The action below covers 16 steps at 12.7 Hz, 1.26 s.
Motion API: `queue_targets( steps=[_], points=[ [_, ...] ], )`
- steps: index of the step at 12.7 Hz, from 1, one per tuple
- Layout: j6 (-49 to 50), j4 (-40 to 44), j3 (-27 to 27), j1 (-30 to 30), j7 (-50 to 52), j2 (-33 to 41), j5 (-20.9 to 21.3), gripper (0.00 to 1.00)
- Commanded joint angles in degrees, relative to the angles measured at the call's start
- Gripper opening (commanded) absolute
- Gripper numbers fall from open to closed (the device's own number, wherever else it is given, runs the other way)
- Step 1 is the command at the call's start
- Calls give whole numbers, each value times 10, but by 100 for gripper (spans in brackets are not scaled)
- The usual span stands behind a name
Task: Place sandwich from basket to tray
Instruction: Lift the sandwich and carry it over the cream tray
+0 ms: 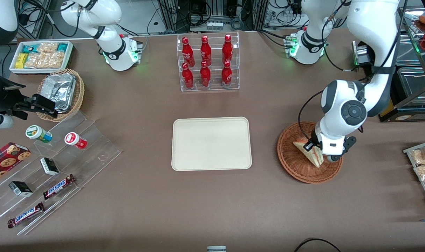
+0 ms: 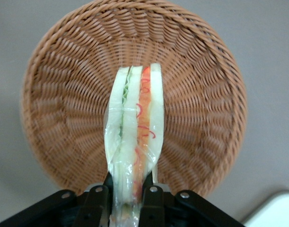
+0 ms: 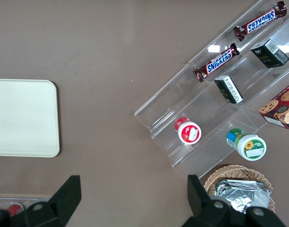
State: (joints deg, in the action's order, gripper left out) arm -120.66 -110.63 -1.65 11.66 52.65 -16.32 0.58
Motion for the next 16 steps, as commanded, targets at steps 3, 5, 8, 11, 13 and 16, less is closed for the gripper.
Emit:
queue_targets(
  steps=[3,5,8,11,13,16],
  points=[
    [128,121,-76,6,38,-1,4,0],
    [113,154,-114,6,49,-24,5,0],
    [106,184,-185,21,49,-82,76,0],
    [76,200,-187,84,47,-131,99,0],
    [61,208,-187,113,47,-157,101,0],
    [33,212,-187,143,49,-193,128,0]
  ],
)
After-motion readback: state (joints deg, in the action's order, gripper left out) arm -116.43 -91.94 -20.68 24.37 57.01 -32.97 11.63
